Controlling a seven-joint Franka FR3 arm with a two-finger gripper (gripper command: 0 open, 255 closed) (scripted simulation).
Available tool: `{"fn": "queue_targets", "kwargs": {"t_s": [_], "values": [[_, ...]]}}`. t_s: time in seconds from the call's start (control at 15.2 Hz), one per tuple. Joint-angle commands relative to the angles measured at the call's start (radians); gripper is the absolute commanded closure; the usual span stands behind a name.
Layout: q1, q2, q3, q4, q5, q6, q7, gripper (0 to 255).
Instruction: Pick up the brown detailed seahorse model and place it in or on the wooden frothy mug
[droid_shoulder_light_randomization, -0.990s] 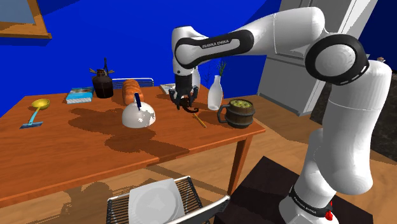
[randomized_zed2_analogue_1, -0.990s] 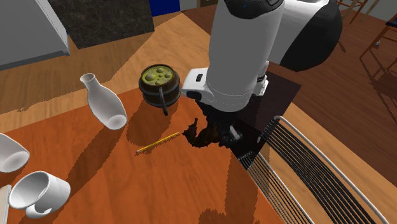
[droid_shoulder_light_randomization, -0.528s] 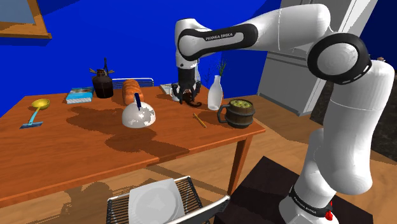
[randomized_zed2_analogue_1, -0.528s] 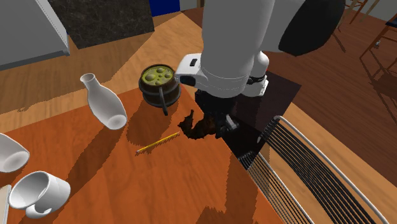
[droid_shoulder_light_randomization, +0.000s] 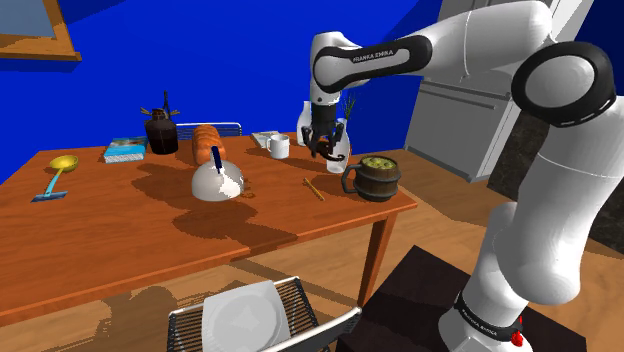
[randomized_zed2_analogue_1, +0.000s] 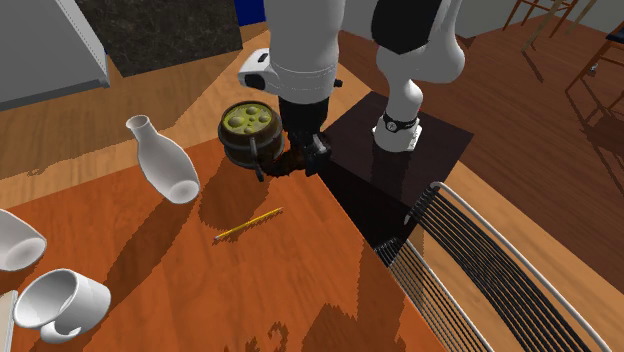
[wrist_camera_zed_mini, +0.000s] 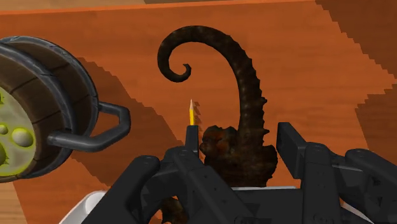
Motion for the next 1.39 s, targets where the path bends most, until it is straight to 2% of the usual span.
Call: {"fn": "queue_targets", "kwargs": {"t_s": [0.0, 0.53, 1.06, 1.32], "values": [[-0.021, -0.022, -0.021, -0.026, -0.007, 0.008, -0.040, 255], [-0.106, -0.086, -0.114, -0.093, -0.038, 0.026, -0.209, 255], [-0.196, -0.084, -0.224, -0.085, -0.047, 0.035, -0.405, 255], [-0.197, -0.078, -0.226, -0.132, -0.046, 0.089, -0.404, 255]]}}
